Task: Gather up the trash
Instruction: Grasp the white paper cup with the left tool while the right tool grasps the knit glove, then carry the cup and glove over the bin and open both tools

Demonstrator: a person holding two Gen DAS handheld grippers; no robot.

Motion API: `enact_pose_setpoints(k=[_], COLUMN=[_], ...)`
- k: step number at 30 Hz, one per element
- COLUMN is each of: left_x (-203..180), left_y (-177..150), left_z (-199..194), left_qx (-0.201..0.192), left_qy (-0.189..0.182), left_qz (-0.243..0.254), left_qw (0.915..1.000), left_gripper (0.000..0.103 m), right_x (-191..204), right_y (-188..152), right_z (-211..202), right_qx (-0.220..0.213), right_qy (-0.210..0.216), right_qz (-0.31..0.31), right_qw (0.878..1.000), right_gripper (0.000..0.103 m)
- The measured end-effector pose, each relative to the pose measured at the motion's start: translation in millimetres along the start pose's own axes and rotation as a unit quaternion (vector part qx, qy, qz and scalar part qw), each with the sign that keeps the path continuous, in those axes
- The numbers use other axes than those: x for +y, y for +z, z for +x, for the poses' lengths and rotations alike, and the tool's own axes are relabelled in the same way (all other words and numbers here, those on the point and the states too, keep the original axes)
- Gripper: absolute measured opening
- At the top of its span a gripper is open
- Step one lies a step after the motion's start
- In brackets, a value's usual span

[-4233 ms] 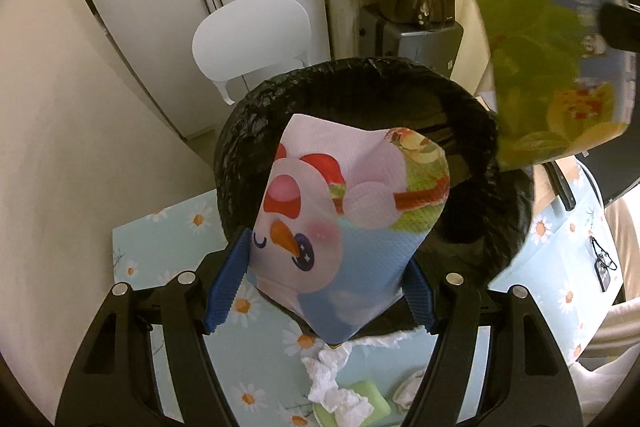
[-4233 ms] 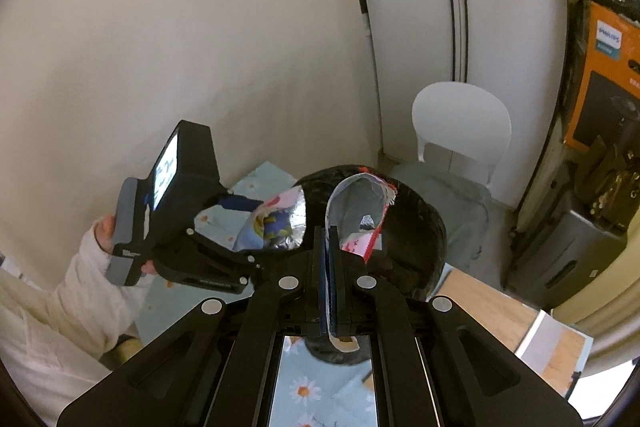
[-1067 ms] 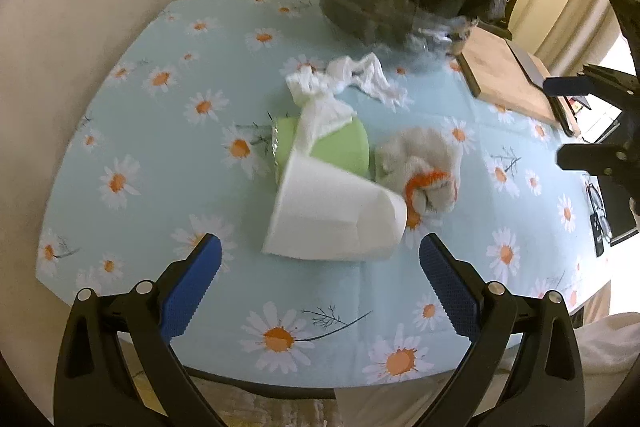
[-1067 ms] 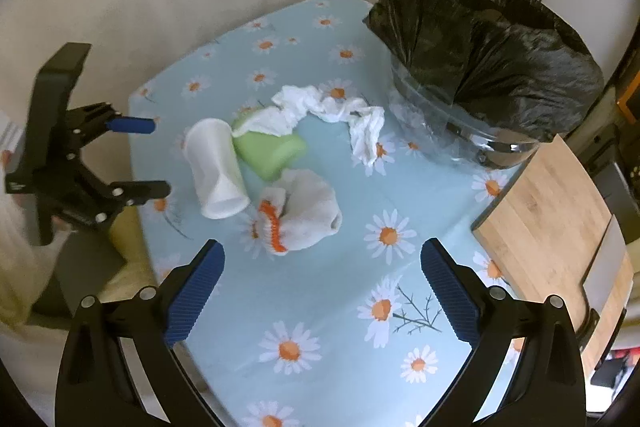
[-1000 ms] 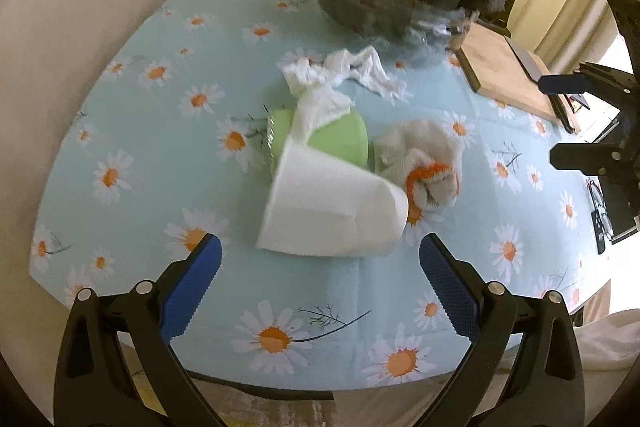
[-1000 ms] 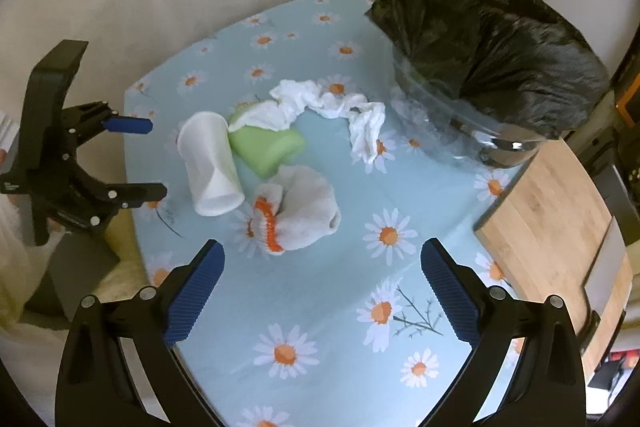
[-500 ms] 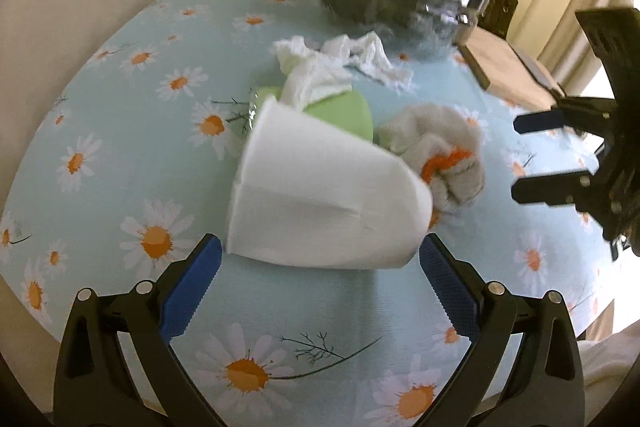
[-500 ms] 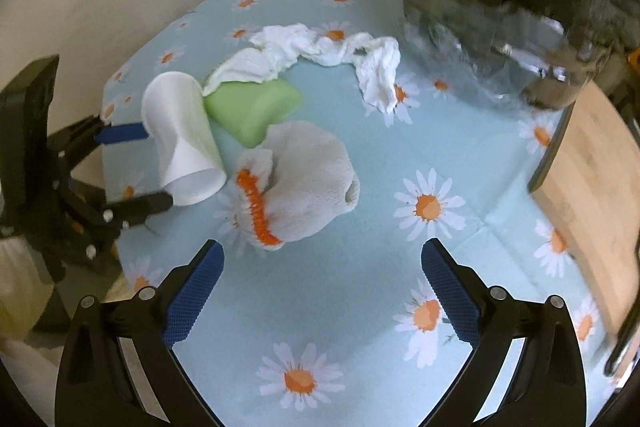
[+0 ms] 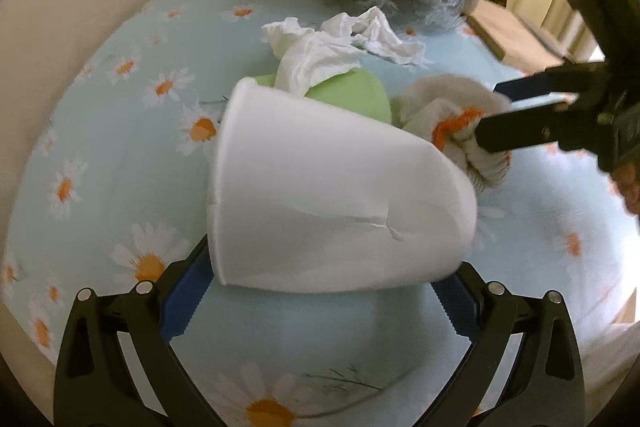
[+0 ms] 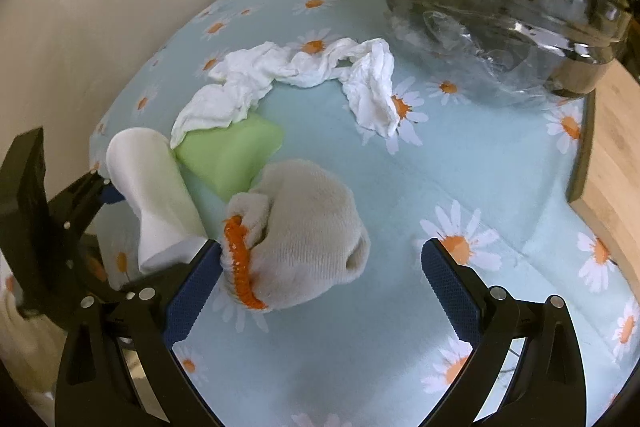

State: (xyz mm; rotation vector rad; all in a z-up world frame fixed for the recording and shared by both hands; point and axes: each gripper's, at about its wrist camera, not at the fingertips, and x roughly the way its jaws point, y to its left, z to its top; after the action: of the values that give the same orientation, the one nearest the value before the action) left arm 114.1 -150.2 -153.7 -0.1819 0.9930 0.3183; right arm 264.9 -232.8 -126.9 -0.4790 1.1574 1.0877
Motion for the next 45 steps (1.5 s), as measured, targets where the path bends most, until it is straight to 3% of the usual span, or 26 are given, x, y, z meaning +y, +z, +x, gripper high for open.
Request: enact_pose_setpoints(k=[3,11,19,23,26,27,29,30,31,36,45], left_x=[4,9,9,8,7,6,5,5,5,0,5], left_y=[1,-1,5,8,7,8,8,8,8,3,8], left_z=[2,3,6,7,6,4,5,4,4,-2,-27], left_qx=[-0.004,-0.023,-0.002,0.008,0.009,0.011,0.018,0.020,0.022,0.034,0.032], left_qy=[0.003,0.007,0.010,0.021,0.021,0.020,0.021,0.020,0.019,0.028,0.036], left_qz=[-0.006,-0.009,-0.014,-0.028,-0.034,-0.033,-0.034,-0.033,-0.032,-0.019,-0.036], left_qw=[1.0000,0.9997,0.9999,0.9994,0.9992,0.9992,0.9991,0.9991,0.9991,0.9988,0.9982], left_gripper=[0.098,0.099,0.099,0.099,0.093,0.090,0.090,0.090,0.090,0.090,0.090], right_x=[0,9,5,-2,-12,-16,-22,-26,-31,-37,-37], right_y=[4,12,11,5,0,-3,-6,-7,-9,-18,-41], right_z=[11,22,22,16,10,8,2,1,0,-16,-49], right_qx=[0.014,-0.003,0.018,0.000,-0.026,-0.039,-0.051,-0.052,-0.048,-0.055,-0.066], right_qy=[0.000,-0.020,0.009,0.028,0.043,0.045,0.029,0.044,0.056,0.052,0.036], right_qz=[-0.002,-0.015,-0.071,-0.066,-0.040,-0.021,0.000,0.009,0.022,0.016,-0.007], right_qw=[1.000,1.000,0.997,0.997,0.998,0.998,0.998,0.998,0.997,0.997,0.997], right_gripper=[0.096,0.097,0.097,0.097,0.095,0.092,0.075,0.052,0.049,0.040,0.040])
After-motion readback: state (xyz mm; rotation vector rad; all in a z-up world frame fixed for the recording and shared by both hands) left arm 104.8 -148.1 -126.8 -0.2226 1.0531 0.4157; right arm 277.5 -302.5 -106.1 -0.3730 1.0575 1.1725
